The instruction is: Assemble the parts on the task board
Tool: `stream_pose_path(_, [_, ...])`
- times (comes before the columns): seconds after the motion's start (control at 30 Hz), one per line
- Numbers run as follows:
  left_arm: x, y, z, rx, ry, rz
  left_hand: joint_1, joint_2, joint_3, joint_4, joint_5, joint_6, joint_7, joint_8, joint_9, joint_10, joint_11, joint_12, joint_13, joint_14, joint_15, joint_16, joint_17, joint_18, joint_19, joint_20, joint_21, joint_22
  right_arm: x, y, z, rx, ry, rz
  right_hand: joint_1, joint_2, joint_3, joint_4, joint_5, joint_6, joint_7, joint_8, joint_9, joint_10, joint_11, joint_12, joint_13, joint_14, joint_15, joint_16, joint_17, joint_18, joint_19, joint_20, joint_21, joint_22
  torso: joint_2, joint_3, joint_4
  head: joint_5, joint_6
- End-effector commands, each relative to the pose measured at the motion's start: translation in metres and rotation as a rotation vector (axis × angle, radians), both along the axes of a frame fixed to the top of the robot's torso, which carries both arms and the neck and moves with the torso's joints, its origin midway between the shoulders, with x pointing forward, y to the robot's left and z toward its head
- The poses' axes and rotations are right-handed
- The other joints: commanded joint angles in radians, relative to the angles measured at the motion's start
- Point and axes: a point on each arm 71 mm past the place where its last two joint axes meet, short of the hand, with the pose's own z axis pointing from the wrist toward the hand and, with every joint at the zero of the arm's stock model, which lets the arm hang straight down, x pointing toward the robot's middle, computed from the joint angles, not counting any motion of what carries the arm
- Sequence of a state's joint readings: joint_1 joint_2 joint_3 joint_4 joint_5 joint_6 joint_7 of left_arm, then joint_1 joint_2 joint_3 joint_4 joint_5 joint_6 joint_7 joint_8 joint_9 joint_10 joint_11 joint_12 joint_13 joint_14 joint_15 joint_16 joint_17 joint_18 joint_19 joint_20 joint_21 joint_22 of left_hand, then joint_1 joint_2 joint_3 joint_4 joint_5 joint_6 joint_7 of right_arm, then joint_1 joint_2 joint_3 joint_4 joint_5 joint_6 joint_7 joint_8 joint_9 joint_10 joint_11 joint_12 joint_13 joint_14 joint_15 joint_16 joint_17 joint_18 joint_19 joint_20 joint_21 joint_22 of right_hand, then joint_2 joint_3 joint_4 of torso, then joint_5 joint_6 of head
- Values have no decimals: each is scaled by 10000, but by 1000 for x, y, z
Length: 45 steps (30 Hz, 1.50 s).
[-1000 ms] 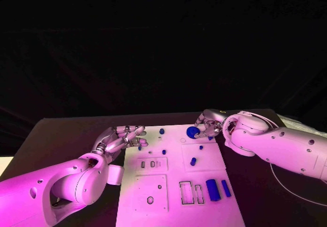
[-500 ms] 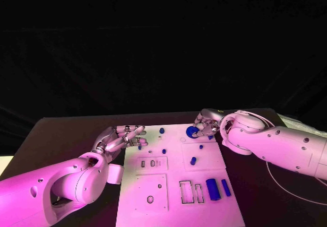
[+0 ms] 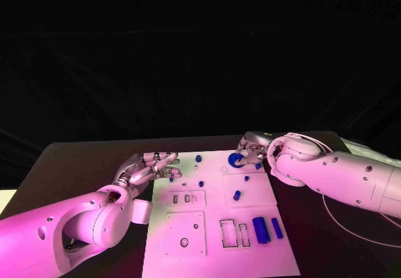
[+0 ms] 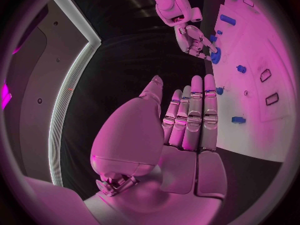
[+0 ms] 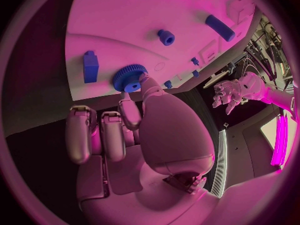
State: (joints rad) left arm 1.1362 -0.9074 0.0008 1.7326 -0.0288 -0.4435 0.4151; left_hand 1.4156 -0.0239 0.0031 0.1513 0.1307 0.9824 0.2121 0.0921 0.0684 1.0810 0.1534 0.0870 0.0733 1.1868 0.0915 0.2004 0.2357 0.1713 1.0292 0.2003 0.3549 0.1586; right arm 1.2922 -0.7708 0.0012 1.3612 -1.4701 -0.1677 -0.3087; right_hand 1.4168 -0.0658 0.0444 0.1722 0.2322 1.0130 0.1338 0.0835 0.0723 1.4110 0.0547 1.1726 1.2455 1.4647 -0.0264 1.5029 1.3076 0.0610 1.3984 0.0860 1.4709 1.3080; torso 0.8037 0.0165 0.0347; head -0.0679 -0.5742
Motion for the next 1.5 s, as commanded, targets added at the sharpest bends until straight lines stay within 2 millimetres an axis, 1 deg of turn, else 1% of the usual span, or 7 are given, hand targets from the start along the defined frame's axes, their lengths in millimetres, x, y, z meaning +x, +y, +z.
stream_pose_path(0.03, [-1, -3, 2, -118, -78, -308, 8, 56, -5, -49, -27, 32, 52, -35, -4, 18, 32, -63, 5, 21, 46, -51, 9, 99, 34, 4, 46, 10, -1, 2, -7, -723, 138, 140, 60, 68, 21, -66, -94, 141, -7, 60, 29, 216, -107, 391, 136, 800, 15, 67, 1277, -65, 78, 17, 71, 143, 0, 2, -11, 0, -30])
stream_pose_path(0.33, [-1, -4, 2, -163, -66, -419, 9, 55, -9, -55, -27, 31, 50, -39, -4, 18, 31, -68, 5, 21, 45, -55, 16, 99, 35, 4, 47, 10, -4, 6, -3, -708, -795, 202, 606, 480, 646, -443, -739, 852, -232, 300, 121, 423, -304, 862, 615, 824, -145, 134, 1428, -125, 266, -107, 193, 445, -2, -3, 3, -31, -42])
stream_pose_path(0.5, [-1, -4, 2, -170, -66, -434, 12, 54, -11, -62, -27, 26, 48, -45, -5, 14, 32, -74, 4, 21, 45, -60, 23, 98, 34, 4, 47, 10, -10, 17, 4, -357, -1682, 504, 645, 591, 952, -555, -793, 1123, -331, 372, 166, 547, -383, 1111, 856, 836, -210, 163, 1492, -169, 398, -175, 274, 648, 4, 3, 14, -38, -36])
stream_pose_path(0.83, [0, -4, 1, -160, -71, -406, 19, 59, -11, -72, -25, 20, 48, -53, -7, 7, 32, -84, 3, 20, 45, -65, 32, 99, 34, 3, 47, 10, -25, 44, 15, 374, -2310, 1154, 369, 531, 1219, -556, -549, 1192, -359, 301, 167, 560, -412, 1081, 891, 835, -247, 160, 1495, -197, 480, -227, 328, 780, 3, -2, 17, -2, -9])
stream_pose_path(1.03, [0, -3, 1, -153, -83, -380, 25, 62, -11, -82, -25, 12, 49, -62, -8, -1, 33, -94, 1, 21, 45, -71, 42, 99, 34, 3, 47, 10, -33, 72, 18, 619, -2261, 1728, 272, 496, 1273, -540, -524, 1183, -354, 268, 162, 554, -409, 1051, 884, 832, -247, 152, 1480, -200, 486, -231, 332, 791, 12, -5, 29, 47, -8])
stream_pose_path(1.3, [0, -4, 1, -156, -92, -378, 25, 62, -11, -82, -25, 12, 49, -62, -8, -1, 33, -94, 1, 21, 45, -71, 42, 99, 34, 3, 47, 10, -33, 103, 12, 501, -2003, 2296, 204, 464, 1312, -532, -525, 1163, -345, 236, 155, 537, -402, 1005, 861, 824, -244, 134, 1443, -202, 490, -232, 336, 801, 17, -10, 38, 107, -42])
stream_pose_path(1.5, [0, -3, 1, -153, -99, -365, 25, 62, -11, -82, -25, 12, 49, -62, -8, -1, 33, -94, 1, 21, 45, -71, 42, 99, 34, 3, 47, 10, -31, 115, 2, 313, -1870, 2460, 148, 438, 1352, -528, -535, 1137, -332, 203, 147, 499, -393, 913, 803, 810, -237, 102, 1380, -199, 479, -229, 330, 788, 16, 0, 20, 167, -65])
